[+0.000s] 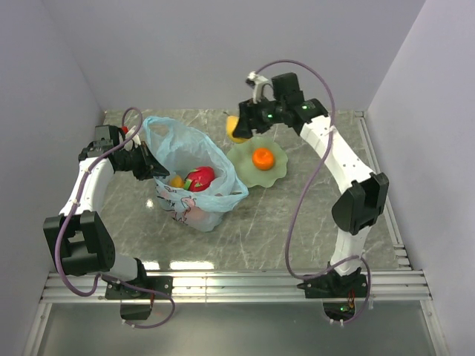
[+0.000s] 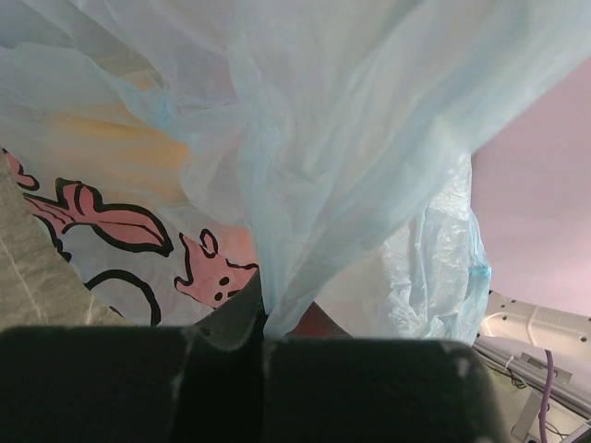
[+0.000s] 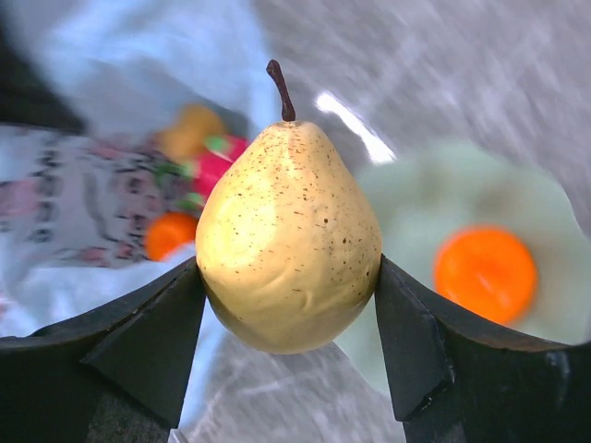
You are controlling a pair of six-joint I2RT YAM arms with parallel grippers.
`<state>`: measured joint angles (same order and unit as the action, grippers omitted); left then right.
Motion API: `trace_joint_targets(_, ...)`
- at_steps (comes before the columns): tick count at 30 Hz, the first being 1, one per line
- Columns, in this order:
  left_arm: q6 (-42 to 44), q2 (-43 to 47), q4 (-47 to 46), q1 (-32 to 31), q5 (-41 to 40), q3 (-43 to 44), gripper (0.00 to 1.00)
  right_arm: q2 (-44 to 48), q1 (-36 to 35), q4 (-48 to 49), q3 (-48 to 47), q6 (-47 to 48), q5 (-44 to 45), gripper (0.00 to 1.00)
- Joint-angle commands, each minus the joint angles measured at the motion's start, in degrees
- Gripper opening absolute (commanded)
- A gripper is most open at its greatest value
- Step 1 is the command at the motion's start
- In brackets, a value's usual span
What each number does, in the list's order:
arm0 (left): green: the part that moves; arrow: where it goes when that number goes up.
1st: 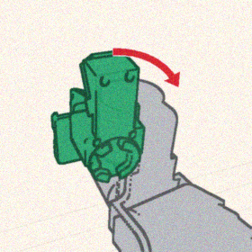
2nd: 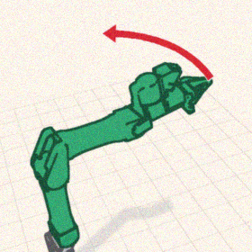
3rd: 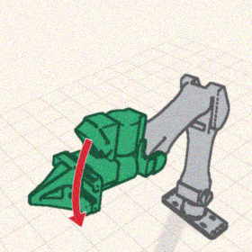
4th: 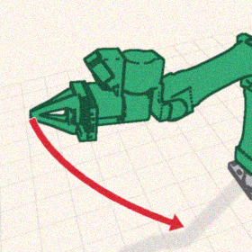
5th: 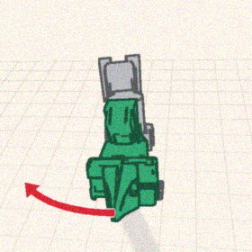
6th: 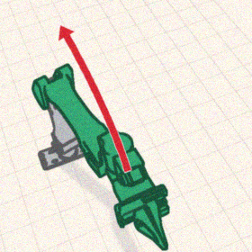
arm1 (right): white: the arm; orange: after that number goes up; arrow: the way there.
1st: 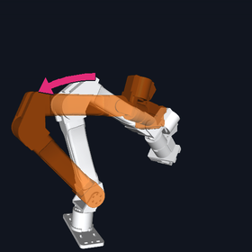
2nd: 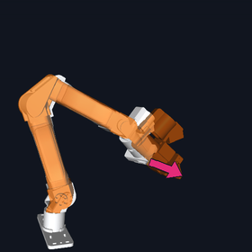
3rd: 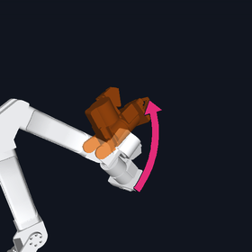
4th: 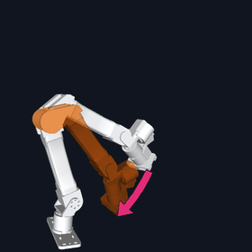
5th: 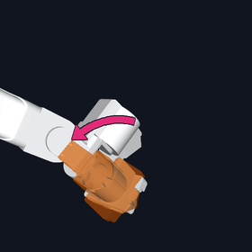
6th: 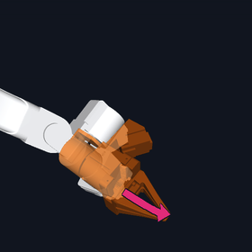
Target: Place the fake fruits into the plastic bag and tie a complex knot
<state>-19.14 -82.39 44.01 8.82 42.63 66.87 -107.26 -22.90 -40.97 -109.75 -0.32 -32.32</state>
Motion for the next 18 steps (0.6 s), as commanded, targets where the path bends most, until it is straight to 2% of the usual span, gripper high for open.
trace_joint_targets(1, 0.6, 1.3, -1.2, 0.2, 0.8, 1.0, 0.0, 2.1, -7.6, 1.2, -3.8, 3.6, -2.9, 0.73)
trace_joint_targets(3, 0.4, 1.2, -1.5, 0.3, 0.9, 0.9, 0.0, 1.1, -12.4, -0.8, -4.7, 6.4, 1.3, 0.82)
trace_joint_targets(4, 0.2, 1.2, -1.6, 0.3, 0.7, 1.0, 0.0, 0.1, -13.7, -2.7, -5.9, 7.4, 2.2, 0.97)
trace_joint_targets(8, 0.0, 1.7, -1.5, 0.3, 0.5, 0.8, 0.0, -2.2, -14.4, -6.5, -9.8, 7.0, 1.3, 0.98)
trace_joint_targets(14, -0.7, 2.6, -2.2, 0.2, 0.4, -0.5, 0.0, 2.4, -6.9, 1.0, -4.5, 1.6, -0.6, 0.99)
trace_joint_targets(16, -0.8, 2.5, -2.4, 0.3, 0.4, -0.5, 0.0, 2.6, -4.0, 1.9, -2.1, 0.8, 2.7, 1.0)
trace_joint_targets(18, -1.0, 2.3, -2.6, 0.2, 0.4, -0.4, 0.0, 1.7, -2.8, 1.0, -1.3, 2.9, 10.0, 1.0)
